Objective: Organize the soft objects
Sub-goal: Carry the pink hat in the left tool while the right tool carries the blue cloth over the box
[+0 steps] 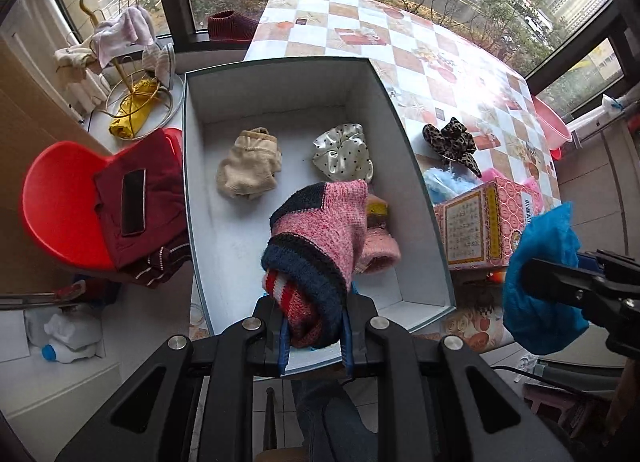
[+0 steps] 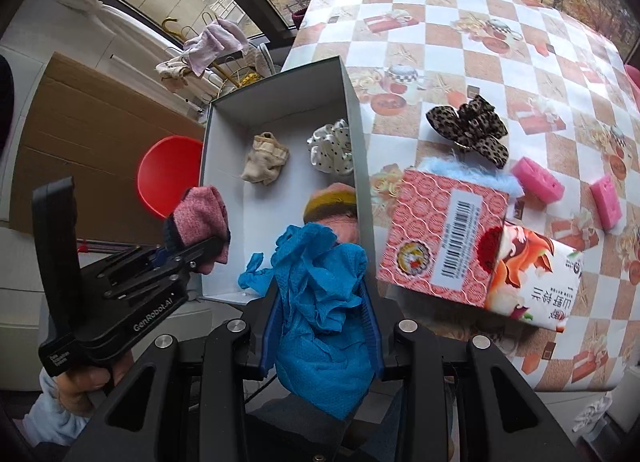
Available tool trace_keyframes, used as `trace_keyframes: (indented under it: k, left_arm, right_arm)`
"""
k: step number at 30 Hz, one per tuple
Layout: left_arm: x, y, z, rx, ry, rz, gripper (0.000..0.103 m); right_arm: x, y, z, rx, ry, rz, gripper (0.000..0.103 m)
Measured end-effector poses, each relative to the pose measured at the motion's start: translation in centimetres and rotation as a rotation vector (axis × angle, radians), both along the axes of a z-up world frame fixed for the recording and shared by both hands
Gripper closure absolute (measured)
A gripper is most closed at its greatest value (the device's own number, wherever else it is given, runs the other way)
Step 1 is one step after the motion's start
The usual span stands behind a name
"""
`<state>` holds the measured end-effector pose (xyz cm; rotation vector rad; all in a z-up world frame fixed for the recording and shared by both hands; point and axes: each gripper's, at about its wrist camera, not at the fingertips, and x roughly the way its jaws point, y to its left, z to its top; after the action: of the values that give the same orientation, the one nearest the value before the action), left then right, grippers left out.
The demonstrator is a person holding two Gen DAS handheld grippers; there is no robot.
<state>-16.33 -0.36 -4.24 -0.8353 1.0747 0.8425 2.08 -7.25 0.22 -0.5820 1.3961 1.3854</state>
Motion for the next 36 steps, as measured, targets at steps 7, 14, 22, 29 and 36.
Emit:
trace_keyframes:
  k: [7,14,22,29,36]
  left_arm:
    - [-0.8,0.5,-0.7,-0.011,-0.003,0.042,0.082]
    - [-1.4,1.1,-1.7,-0.036,0.009,0.067,0.082]
    - [-1.1,2.7,-2.7,-0.043,0.029,0.086,0.082]
    - [-0.7,4.6,-3.4,-0.052,0.035,0.116,0.082]
    - [-0.3,5.3,-4.7,-0.076,0.056,0.127,0.082]
  right_arm:
    - [-1.9,3.2,-0.2,-0.017,-0.003,0.053,0.066]
    - [-3.0,4.9,-1.1,-0.047,-0.011,0.097,0.066]
    - [-3.5,7.9,-1.6,-0.062,-0.018,0.117,0.066]
    - [-3.7,11.0,-2.3,-0.072,-0.021,0.125,0.066]
    - [-3.7,13.2,-3.5,-0.101,-0.005,0.111,0.066]
